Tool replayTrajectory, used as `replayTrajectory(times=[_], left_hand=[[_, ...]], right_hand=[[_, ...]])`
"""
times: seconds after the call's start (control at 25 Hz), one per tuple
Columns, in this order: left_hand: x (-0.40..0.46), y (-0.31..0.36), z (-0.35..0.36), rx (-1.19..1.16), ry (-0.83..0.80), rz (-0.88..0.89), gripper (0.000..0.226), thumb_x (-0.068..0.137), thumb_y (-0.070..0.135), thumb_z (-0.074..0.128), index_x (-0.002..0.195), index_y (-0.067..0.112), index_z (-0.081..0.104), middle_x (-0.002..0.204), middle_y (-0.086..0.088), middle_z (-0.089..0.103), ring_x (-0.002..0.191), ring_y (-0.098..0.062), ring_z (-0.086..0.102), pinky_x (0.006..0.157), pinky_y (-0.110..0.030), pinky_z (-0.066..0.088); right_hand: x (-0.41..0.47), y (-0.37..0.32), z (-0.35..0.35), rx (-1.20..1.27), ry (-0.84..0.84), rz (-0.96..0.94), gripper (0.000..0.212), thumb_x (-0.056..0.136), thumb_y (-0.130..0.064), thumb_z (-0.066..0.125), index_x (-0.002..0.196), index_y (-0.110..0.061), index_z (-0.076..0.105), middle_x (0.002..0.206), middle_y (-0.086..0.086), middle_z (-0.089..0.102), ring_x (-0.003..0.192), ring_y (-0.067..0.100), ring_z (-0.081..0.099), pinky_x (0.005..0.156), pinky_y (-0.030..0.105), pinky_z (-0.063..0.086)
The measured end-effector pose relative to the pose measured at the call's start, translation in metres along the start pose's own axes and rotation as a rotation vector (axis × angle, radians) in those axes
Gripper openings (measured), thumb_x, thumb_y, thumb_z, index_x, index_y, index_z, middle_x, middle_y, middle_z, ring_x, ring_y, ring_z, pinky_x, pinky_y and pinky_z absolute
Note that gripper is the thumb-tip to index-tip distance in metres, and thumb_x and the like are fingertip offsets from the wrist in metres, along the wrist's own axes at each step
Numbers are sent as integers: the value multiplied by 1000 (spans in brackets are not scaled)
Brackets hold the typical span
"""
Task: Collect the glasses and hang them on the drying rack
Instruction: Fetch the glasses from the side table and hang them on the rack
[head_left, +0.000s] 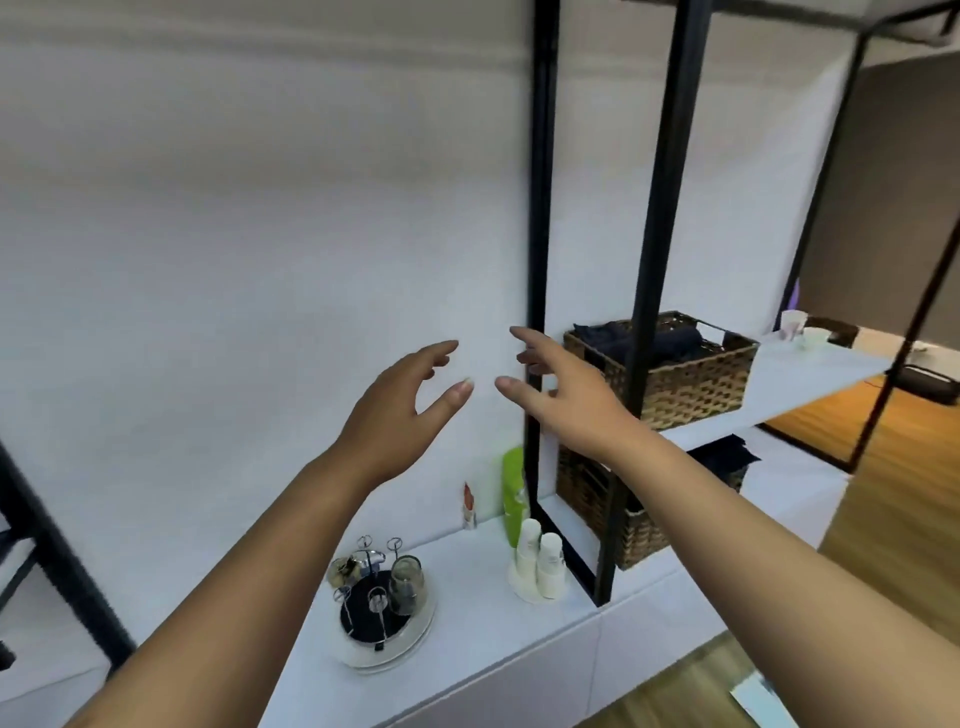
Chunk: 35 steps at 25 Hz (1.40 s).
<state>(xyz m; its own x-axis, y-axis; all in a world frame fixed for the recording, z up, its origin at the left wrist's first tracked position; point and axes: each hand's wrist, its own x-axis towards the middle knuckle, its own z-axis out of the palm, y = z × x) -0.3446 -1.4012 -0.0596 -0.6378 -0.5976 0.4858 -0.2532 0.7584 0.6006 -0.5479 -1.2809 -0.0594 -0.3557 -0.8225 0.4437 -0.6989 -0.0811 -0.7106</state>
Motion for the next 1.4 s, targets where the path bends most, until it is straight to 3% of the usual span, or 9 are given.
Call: replayTrajectory(times=[0.24,0.32,0.4,0.52,0.68,0.84,1.16,1.4], left_hand=[[59,80,112,-125,-164,191,57,99,59,56,153,43,44,149,18,54,135,-1,50,109,-29,41],[77,117,157,-163,-218,262,57,99,57,57,153,41,45,147,16,55,135,-2,50,110,-31,42],[92,156,203,-204,-263,321,57,99,56,58,153,40,46,146,15,56,133,-2,51,111,-32,41],[106,220,276,-262,-351,401,59,97,64,55,151,43,44,146,17,55,133,-3,51,112,-36,43],[109,319,369,-310,-472,535,60,98,63,52,153,44,40,152,15,51,135,-7,49,111,-37,42],[110,399,441,-398,-553,646,62,98,64,52,155,43,40,151,11,53,138,-12,50,108,-42,47],[93,544,583,-569,-755,834,59,98,58,56,153,40,44,147,11,55,131,-8,52,107,-39,46],[84,649,682,-671,-925,1037,56,99,60,55,151,45,43,148,11,55,133,-10,51,111,-42,44]], right_hand=[[-51,59,-132,-123,189,136,69,94,-59,64,156,-43,38,152,-10,53,139,10,48,106,30,41],[-73,83,-182,-169,269,193,67,96,-58,63,156,-43,38,155,-10,51,140,12,47,108,35,44],[-98,102,-228,-199,333,244,66,95,-59,64,155,-45,39,151,-10,53,136,14,50,105,38,50],[-141,128,-295,-267,429,314,68,94,-59,64,155,-45,38,143,-10,57,125,10,54,89,25,49],[-217,156,-385,-367,568,396,67,94,-57,65,155,-42,41,140,-10,59,123,8,55,97,31,49],[-288,169,-464,-451,690,515,67,93,-60,65,154,-43,42,133,-12,60,121,10,58,96,32,50],[-395,195,-561,-523,927,718,70,92,-63,65,155,-47,38,136,-15,56,125,7,54,105,40,51],[-460,215,-623,-625,1168,875,70,93,-58,67,156,-43,39,143,-5,59,127,16,57,103,47,53]])
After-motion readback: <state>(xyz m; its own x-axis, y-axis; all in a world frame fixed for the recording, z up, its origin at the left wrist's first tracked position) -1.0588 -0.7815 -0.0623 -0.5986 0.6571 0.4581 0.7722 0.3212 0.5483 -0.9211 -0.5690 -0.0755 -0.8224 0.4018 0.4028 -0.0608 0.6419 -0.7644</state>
